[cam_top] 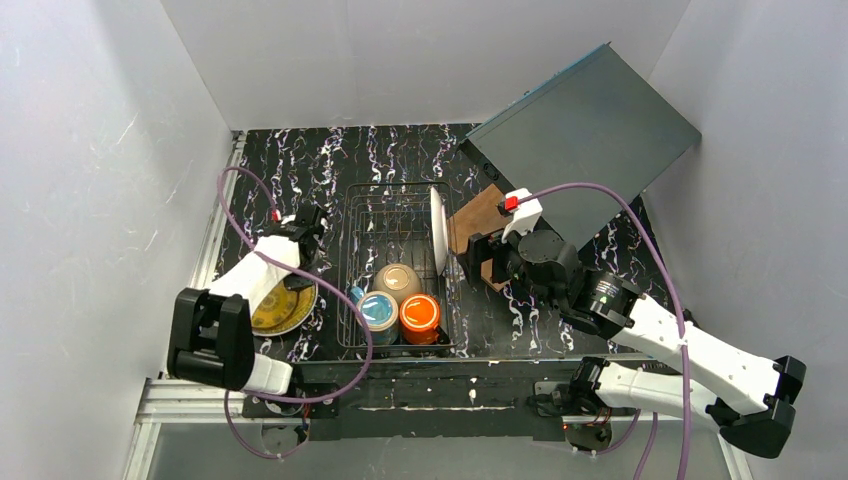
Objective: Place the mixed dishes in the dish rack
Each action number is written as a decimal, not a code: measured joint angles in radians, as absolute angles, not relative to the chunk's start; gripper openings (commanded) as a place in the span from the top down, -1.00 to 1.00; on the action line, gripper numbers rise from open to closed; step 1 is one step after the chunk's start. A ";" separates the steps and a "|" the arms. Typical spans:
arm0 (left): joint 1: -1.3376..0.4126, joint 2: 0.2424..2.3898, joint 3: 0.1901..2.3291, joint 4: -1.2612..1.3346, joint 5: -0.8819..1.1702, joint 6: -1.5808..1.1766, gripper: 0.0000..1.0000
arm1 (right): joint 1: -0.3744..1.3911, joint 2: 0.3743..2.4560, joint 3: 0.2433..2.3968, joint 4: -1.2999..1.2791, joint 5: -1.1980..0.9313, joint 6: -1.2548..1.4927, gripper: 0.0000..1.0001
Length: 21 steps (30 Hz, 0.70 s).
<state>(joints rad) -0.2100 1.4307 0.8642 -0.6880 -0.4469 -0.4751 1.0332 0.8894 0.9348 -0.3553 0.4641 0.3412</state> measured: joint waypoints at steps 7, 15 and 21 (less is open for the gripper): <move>-0.192 1.360 0.869 -0.700 -0.478 -0.472 1.00 | 1.033 0.890 0.935 -0.355 0.456 0.344 -0.97; -0.138 1.394 0.906 -0.785 -0.538 -0.508 0.02 | 1.033 0.899 0.935 -0.355 0.442 0.343 -0.97; -0.044 1.336 0.911 -0.810 -0.559 -0.517 -0.49 | 1.031 0.909 0.936 -0.356 0.426 0.339 -0.97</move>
